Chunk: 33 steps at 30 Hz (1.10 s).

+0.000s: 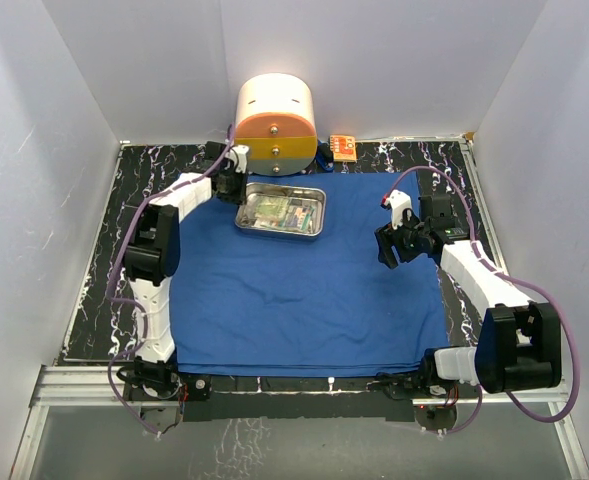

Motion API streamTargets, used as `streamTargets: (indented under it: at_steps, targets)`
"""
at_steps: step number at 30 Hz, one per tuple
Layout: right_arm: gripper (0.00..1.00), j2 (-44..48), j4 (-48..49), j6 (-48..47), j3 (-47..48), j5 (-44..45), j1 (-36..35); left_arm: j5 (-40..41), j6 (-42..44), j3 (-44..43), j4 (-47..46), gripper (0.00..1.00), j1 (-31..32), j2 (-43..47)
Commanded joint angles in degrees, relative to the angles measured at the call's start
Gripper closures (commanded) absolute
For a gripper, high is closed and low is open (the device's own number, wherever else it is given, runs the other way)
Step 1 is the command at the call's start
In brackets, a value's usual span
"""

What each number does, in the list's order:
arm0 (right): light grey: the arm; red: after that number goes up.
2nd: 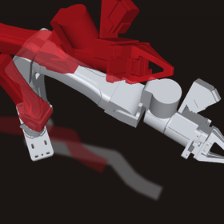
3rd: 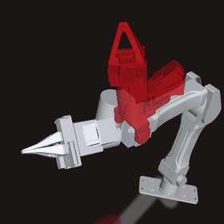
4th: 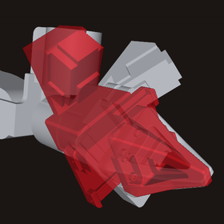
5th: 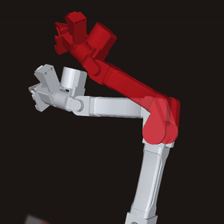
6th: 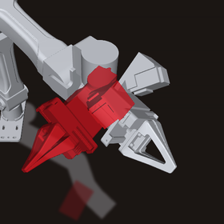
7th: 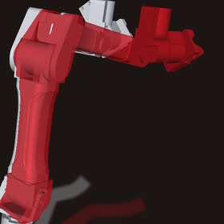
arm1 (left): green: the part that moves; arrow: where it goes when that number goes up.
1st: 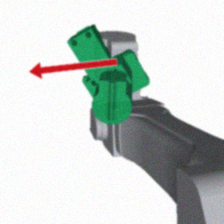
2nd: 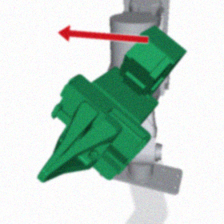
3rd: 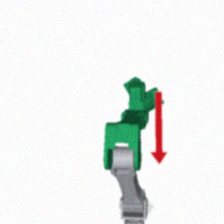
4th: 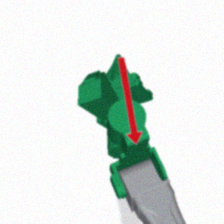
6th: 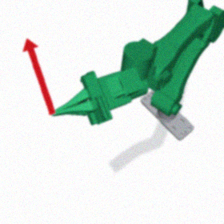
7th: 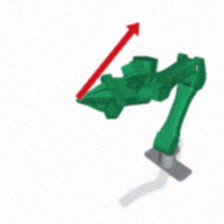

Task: Open and lay out the surgical kit
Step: Move the container from the surgical kit.

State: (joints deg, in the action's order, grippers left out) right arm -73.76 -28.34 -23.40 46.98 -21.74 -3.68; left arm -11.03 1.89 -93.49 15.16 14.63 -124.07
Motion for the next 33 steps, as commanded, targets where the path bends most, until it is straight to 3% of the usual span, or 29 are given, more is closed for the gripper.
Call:
streamTargets:
  at_steps: [1, 10, 20, 27, 33]
  targets:
    - [0.38, 1.3, 2.3, 0.4, 0.0, -1.3, 0.2, 3.2, 1.2, 3.1, 2.0, 1.00, -5.9, 5.7]
    - [0.39, 1.2, 2.4, 0.3, 0.1, -1.4, 0.2, 1.5, 3.0, 2.8, 3.7, 1.00, -14.9, 5.7]
    - [0.38, 1.2, 2.4, 0.2, 0.0, -1.2, 0.2, 1.6, 0.8, 1.2, 2.8, 1.00, -15.1, 3.7]
    - [0.38, 0.8, 2.4, 0.2, 0.5, -1.5, 0.2, 1.1, -2.4, 9.2, -1.7, 1.00, -15.1, 8.4]
    - [0.38, 0.7, 2.2, 0.4, 0.7, -1.5, 0.2, -0.7, -6.6, 11.1, -3.5, 1.00, -14.9, 9.4]
